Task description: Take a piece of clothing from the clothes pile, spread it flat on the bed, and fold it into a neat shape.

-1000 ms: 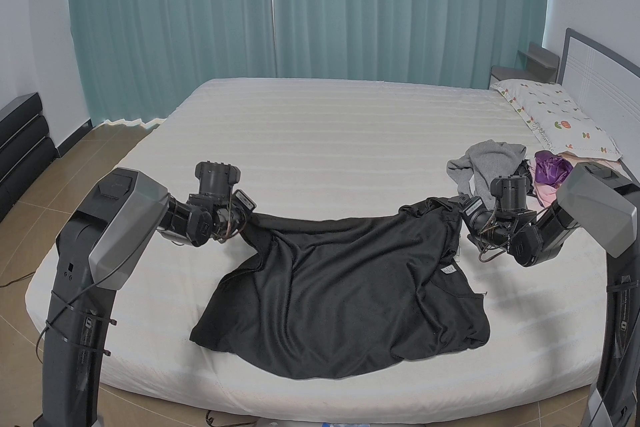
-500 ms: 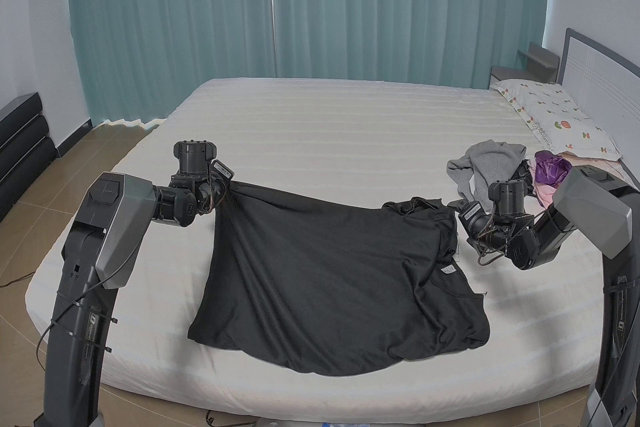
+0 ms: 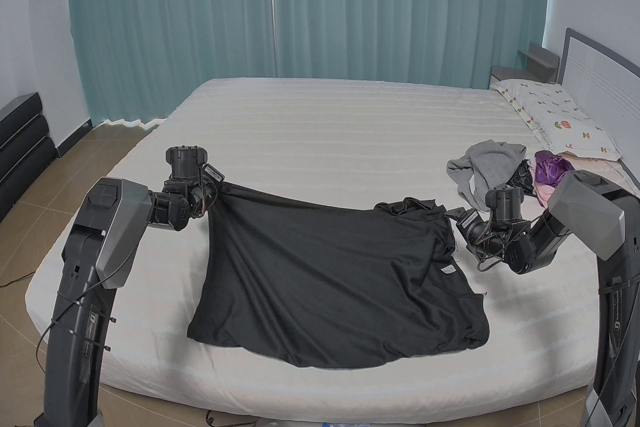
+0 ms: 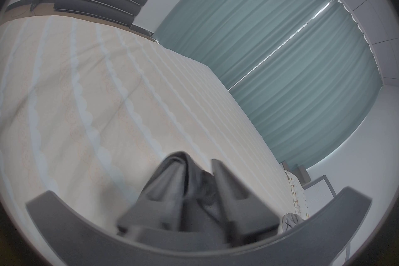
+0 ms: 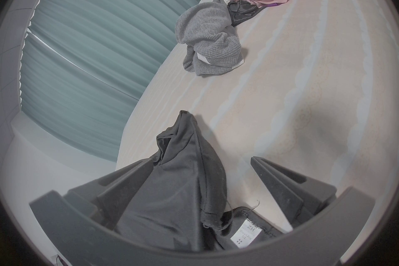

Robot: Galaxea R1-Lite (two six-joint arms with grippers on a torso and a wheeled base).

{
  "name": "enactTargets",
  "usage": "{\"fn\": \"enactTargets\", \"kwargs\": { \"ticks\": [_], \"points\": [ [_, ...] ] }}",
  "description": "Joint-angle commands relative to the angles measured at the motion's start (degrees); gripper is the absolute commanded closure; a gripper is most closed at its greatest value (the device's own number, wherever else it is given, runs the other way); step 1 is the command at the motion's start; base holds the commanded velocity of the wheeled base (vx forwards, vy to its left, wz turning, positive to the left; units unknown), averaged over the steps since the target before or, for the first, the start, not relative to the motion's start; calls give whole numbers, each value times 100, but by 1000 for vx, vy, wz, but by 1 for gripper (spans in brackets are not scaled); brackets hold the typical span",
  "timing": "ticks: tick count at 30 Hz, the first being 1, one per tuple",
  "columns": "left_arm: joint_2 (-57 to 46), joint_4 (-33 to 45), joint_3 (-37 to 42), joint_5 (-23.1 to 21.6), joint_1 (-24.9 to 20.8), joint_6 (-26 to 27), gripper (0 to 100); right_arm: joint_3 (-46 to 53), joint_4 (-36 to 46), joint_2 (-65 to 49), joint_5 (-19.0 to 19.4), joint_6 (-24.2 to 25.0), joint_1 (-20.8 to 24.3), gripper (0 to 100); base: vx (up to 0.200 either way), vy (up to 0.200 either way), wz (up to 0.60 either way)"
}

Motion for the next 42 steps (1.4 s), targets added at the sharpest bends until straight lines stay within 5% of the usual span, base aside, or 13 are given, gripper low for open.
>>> {"fn": "enactTargets", "kwargs": {
  "ticks": [1, 13, 16, 23, 28, 32, 36, 42],
  "points": [
    [27, 5, 1, 2, 33, -7, 0, 27, 19, 43, 4, -6, -5, 0, 0, 0, 0],
    [-597, 638, 483, 63, 148, -411, 0, 97, 151, -264, -31, -332, 153, 0, 0, 0, 0],
    [-1230, 787, 1388, -165, 157, -438, 0, 414, 283, -581, -93, -701, 364, 0, 0, 0, 0],
    [-2443, 655, 3427, -956, 157, -455, 0, 1363, 239, -1257, -66, -692, 426, 0, 0, 0, 0],
    [-3181, 58, 4992, -1387, 113, -543, 0, 2163, 133, -1565, -22, -683, 452, 0, 0, 0, 0],
    [-3629, -575, 6161, -1704, 42, -543, 0, 2884, -702, -1732, -13, -657, 540, 0, 0, 0, 0],
    [-3682, -971, 6820, -1888, 25, -552, 0, 3314, -1519, -1600, 31, -674, 575, 0, 0, 0, 0],
    [-3629, -1103, 7224, -1888, -98, -570, 0, 3472, -1704, -1468, 101, -683, 540, 0, -167, 0, 0]
  ]
}}
